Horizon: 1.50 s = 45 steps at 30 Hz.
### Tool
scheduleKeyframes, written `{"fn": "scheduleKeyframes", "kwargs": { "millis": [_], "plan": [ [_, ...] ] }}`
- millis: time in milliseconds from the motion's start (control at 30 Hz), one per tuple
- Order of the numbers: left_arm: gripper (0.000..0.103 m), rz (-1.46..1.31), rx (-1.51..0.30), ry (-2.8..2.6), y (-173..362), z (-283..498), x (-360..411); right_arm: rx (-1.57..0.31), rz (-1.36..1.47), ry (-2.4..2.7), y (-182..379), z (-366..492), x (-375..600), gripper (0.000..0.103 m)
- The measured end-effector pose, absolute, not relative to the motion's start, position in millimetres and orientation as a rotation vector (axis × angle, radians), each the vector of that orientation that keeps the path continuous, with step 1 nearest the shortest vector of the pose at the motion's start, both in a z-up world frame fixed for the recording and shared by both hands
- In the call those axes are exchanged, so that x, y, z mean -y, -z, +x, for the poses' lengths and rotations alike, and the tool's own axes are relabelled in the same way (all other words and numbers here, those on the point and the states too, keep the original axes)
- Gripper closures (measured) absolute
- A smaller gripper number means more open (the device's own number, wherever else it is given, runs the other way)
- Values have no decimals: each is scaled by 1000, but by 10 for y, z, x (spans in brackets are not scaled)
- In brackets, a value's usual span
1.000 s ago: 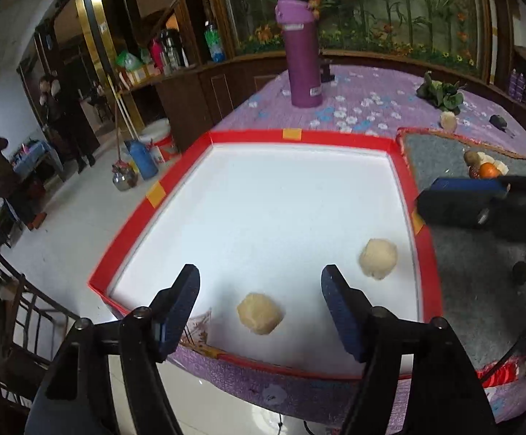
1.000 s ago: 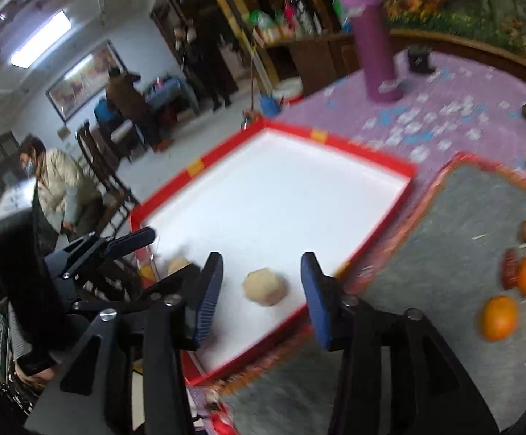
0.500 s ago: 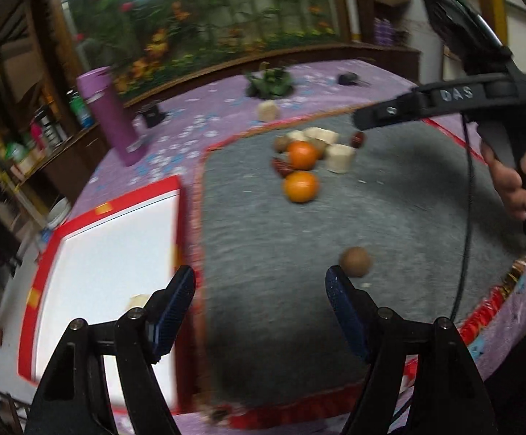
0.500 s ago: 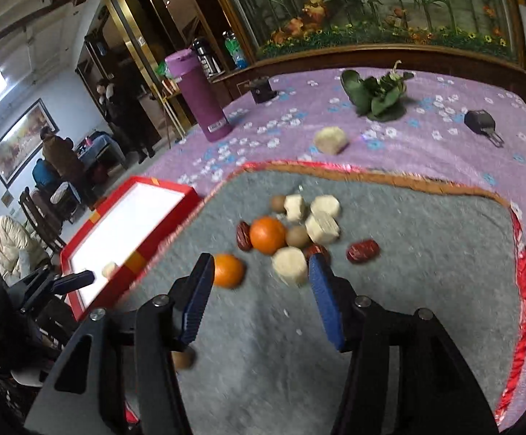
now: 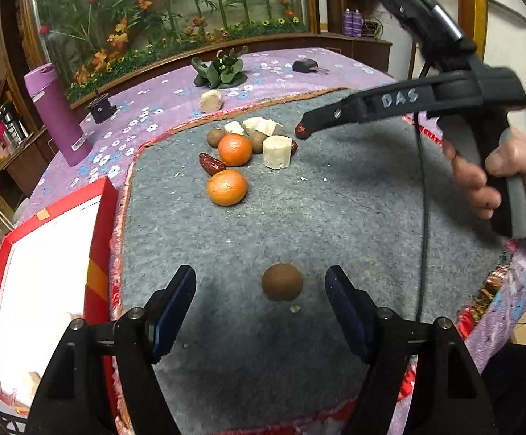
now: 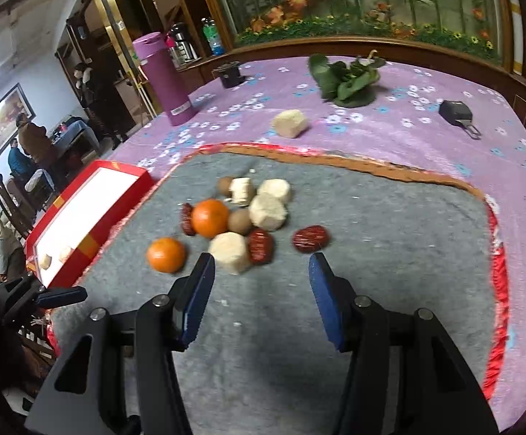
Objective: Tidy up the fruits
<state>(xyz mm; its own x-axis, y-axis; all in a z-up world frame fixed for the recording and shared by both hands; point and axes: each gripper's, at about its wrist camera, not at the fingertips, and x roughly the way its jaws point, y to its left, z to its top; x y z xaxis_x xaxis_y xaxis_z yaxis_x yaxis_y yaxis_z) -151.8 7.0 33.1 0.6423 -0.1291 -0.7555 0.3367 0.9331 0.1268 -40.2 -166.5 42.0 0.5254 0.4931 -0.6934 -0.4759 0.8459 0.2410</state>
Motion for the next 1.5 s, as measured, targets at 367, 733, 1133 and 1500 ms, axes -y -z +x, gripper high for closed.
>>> {"fn": "scheduleKeyframes", "kwargs": {
  "millis": [367, 733, 1133, 1500],
  "plan": [
    [72, 245, -889, 351, -180, -1451, -17, -927, 22, -451, -253, 23, 1660, 62],
    [79, 247, -844, 333, -168, -1563, 26, -895, -209, -326, -136, -55, 1276, 92],
    [79, 149, -795, 284, -324, -1480, -266, -982, -2, -352, -169, -13, 1531, 100],
    [79, 70, -705, 184, -597, -1491, -685, -956, 127, -381, -401, -117, 1653, 100]
  ]
}}
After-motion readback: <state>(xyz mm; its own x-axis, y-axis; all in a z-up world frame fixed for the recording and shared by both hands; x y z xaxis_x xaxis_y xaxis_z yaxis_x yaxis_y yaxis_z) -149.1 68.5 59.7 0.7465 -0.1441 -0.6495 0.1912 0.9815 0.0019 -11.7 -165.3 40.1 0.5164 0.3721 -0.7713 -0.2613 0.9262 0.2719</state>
